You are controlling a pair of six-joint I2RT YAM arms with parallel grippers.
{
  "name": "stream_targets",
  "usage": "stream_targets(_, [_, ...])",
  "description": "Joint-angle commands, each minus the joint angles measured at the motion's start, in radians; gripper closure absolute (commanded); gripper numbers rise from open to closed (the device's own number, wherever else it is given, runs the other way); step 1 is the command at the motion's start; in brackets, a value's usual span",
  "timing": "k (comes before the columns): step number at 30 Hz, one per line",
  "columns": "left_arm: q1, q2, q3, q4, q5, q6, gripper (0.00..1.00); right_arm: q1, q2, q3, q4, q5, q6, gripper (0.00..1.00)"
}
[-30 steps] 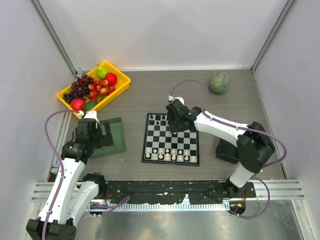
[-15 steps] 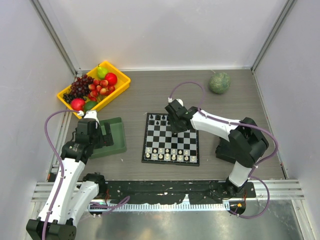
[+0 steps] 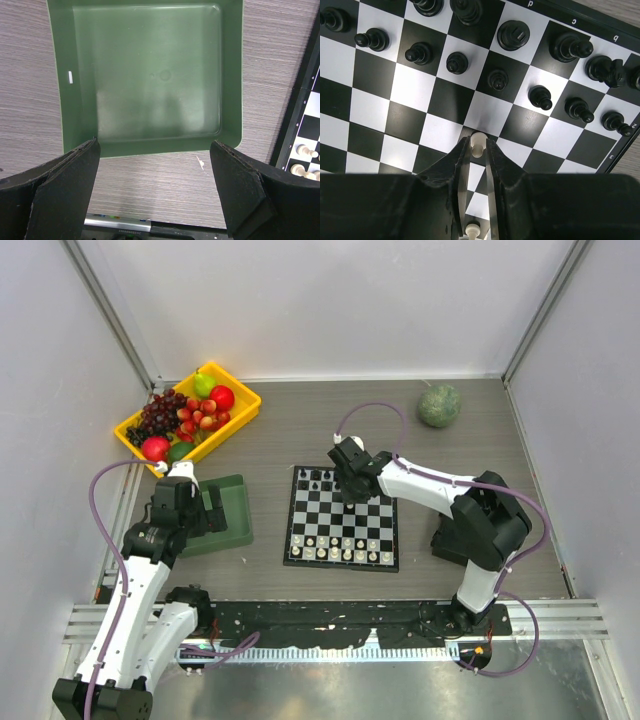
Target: Set up the chess pieces on the board
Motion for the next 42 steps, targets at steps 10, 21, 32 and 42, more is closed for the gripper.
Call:
stream_targets(10, [0.002, -0.002, 0.042, 0.006, -0.001, 0.002, 0.01, -0.005, -0.003, 0.032, 0.024, -0.005, -0.017, 0.83])
stream_targets(21, [0.002, 0.0, 0.042, 0.003, -0.001, 0.002, 0.01, -0.005, -0.09, -0.008, 0.019, 0.003, -0.008, 0.87])
stream_targets(32, [0.002, -0.005, 0.041, 0.003, 0.0, 0.002, 0.01, -0.007, -0.34, -0.196, -0.019, 0.037, 0.032, 0.86])
stream_targets(42, [0.002, -0.006, 0.041, 0.003, 0.003, 0.003, 0.01, -0.004, -0.561, -0.394, -0.064, 0.043, 0.112, 0.86])
